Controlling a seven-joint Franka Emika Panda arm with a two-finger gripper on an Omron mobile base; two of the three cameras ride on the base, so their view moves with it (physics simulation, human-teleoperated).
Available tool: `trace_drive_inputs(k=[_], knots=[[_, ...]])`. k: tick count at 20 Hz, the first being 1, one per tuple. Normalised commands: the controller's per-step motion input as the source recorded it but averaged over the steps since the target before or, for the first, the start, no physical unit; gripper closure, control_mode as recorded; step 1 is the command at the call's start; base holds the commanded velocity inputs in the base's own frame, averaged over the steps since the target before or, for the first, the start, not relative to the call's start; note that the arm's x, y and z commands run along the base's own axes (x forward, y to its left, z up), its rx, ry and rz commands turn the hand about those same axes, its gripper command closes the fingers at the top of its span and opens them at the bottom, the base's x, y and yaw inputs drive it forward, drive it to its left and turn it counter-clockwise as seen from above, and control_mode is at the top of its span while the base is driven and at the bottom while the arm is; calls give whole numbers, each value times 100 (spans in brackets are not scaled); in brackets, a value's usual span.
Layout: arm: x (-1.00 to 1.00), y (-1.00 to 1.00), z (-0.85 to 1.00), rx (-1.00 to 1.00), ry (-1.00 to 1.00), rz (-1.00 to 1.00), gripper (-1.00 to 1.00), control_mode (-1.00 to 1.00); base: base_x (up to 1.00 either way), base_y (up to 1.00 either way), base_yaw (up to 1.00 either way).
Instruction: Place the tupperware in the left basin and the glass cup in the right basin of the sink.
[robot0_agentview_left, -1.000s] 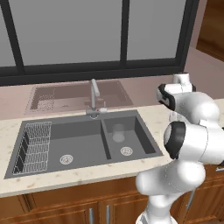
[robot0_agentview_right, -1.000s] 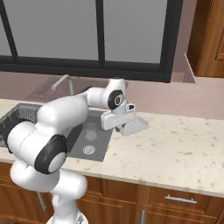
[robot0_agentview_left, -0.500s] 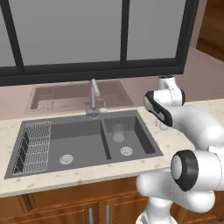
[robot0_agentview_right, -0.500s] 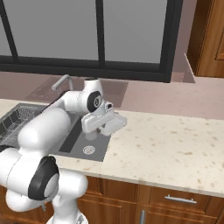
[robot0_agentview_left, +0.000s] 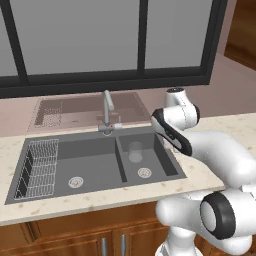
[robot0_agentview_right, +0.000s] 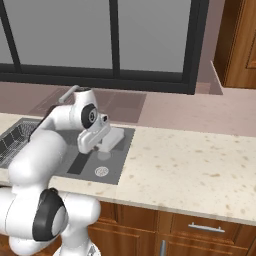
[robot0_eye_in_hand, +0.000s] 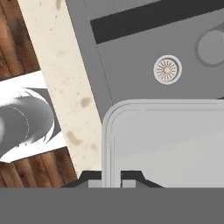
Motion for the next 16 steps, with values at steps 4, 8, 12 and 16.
trace_drive_inputs(k=[4, 8, 12, 16], knots=[[-2, 58, 13, 3, 7, 22, 100, -100, 0, 0, 0], [0, 54, 14, 5, 9, 22, 100, -100, 0, 0, 0], [0, 50, 22, 8, 10, 22, 100, -100, 0, 0, 0], [0, 51, 11, 7, 11, 24, 100, -100, 0, 0, 0]])
